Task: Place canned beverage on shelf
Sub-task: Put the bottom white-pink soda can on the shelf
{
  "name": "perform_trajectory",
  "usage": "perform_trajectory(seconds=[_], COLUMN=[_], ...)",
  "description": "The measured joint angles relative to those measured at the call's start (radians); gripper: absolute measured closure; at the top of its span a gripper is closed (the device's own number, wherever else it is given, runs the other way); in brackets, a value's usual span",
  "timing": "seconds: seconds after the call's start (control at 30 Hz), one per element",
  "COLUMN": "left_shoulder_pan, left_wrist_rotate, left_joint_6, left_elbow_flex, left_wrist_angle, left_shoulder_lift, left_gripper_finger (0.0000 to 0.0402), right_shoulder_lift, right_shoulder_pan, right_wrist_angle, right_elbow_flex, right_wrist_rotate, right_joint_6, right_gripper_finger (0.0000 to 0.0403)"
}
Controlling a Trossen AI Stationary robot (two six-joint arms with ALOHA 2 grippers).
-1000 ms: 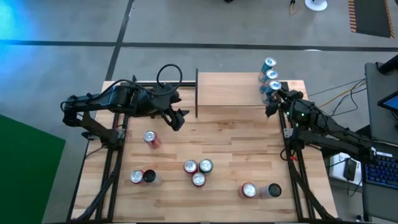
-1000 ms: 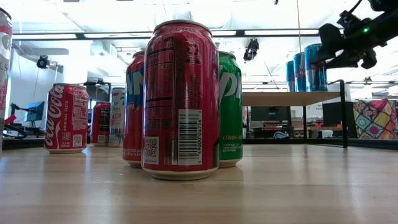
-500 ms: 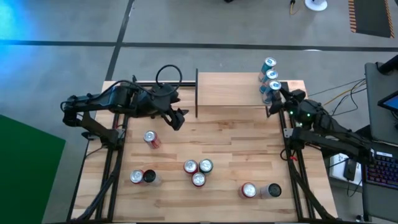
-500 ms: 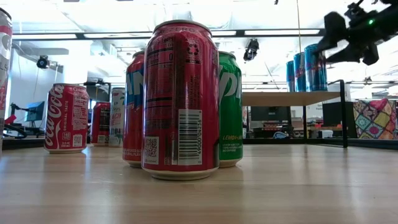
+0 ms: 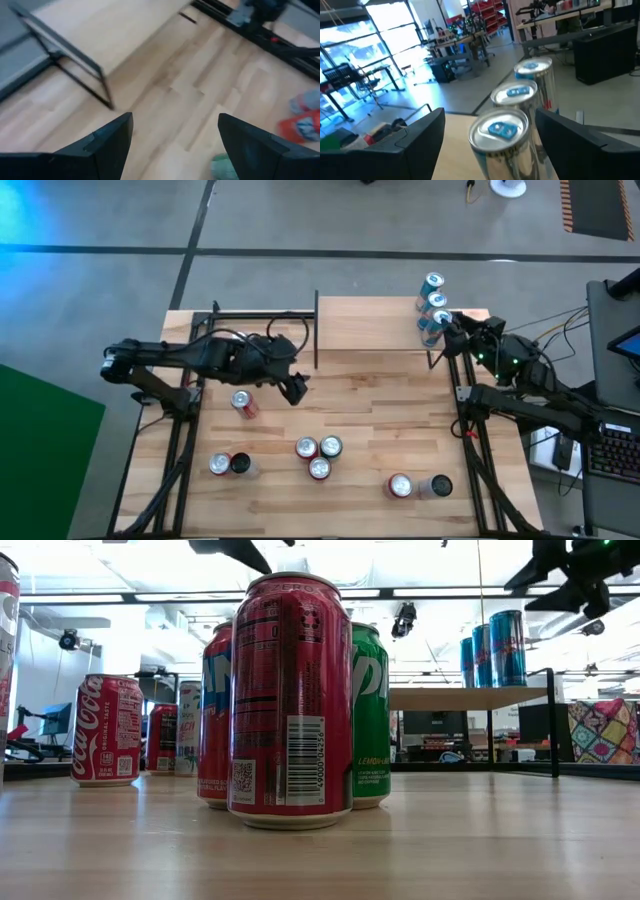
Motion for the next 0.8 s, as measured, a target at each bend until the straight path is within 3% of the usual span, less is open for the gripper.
perform_trajectory(seconds=[0.17, 0.43, 0.8], left_shoulder_pan=[-0.027, -0.031, 0.058], left_wrist_rotate=[0.015, 0.032, 0.032], left_joint_6=[-0.008, 0.017, 0.191], left_elbow_flex=[-0.021, 0.01, 0.031], left_wrist_angle=[0.083, 0.066, 0.049], left_shoulder_lift=[0.0, -0.013, -0.045], left_gripper_finger=[0.0123, 0.0123, 0.0123], right_shoulder_lift=[0.0, 0.05, 0.26], right_shoulder_pan=[0.0, 0.0, 0.008], right_wrist_angle=[-0.002, 0.0, 0.001], right_elbow_flex=[0.051, 0.15, 0.265], right_wrist_rotate=[-0.003, -0.059, -0.262], right_joint_6=[-0.024, -0.044, -0.014], right_gripper_finger=[0.0107, 0.0108, 0.0117])
